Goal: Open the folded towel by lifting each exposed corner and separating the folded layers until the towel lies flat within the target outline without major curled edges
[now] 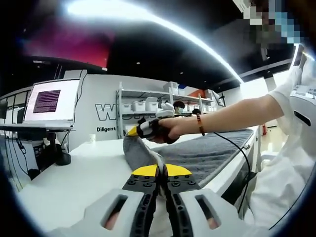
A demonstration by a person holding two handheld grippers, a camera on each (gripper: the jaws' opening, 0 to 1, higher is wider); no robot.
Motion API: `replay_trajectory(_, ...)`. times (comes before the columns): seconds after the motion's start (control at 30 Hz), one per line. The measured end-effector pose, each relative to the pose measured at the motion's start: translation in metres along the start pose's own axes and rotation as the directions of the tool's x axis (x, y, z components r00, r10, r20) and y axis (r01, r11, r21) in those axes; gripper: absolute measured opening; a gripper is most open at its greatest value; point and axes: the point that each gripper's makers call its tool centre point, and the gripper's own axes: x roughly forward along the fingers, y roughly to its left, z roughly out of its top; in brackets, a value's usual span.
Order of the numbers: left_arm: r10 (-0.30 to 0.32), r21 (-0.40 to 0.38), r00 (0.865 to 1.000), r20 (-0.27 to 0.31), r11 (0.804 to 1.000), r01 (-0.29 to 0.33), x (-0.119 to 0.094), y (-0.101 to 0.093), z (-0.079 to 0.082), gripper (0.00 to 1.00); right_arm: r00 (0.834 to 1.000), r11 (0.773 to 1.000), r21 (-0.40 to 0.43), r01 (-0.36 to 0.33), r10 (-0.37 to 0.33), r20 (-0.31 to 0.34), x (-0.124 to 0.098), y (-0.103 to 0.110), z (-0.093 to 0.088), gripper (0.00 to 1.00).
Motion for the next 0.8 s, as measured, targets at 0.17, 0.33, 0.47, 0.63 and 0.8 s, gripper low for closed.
replay_trajectory(0.17,0.011,-0.009,1.0,-0.001,1.0,-0.011,-0.002,0.005,-0.001,0.03,1.0,1.0,-0.003,0.0,-0.001,-0.018,0.002,-0.002,-0.005,0.0)
replay_trajectory(0.33,0.027,-0.028,1.0,0.0,0.999,-0.027,-0.004,0.009,-0.002,0.05,0.999,0.999,-0.035,0.015,-0.016,-0.045,0.005,-0.007,-0.011,0.0)
replay_trajectory(0.47,0.054,-0.043,0.999,-0.002,0.998,-0.054,-0.005,0.014,-0.003,0.03,0.998,0.998,-0.052,0.022,-0.024,-0.055,0.006,-0.011,-0.014,0.0)
replay_trajectory(0.63,0.06,-0.065,0.998,0.006,0.996,-0.06,-0.006,0.016,-0.002,0.02,0.997,0.999,-0.045,0.024,-0.027,-0.076,0.007,-0.015,-0.018,0.0)
replay_trajectory(0.8,0.081,-0.09,0.997,0.007,0.993,-0.081,-0.009,0.02,-0.003,0.02,0.995,0.998,-0.048,0.028,-0.033,-0.093,0.007,-0.019,-0.021,0.0)
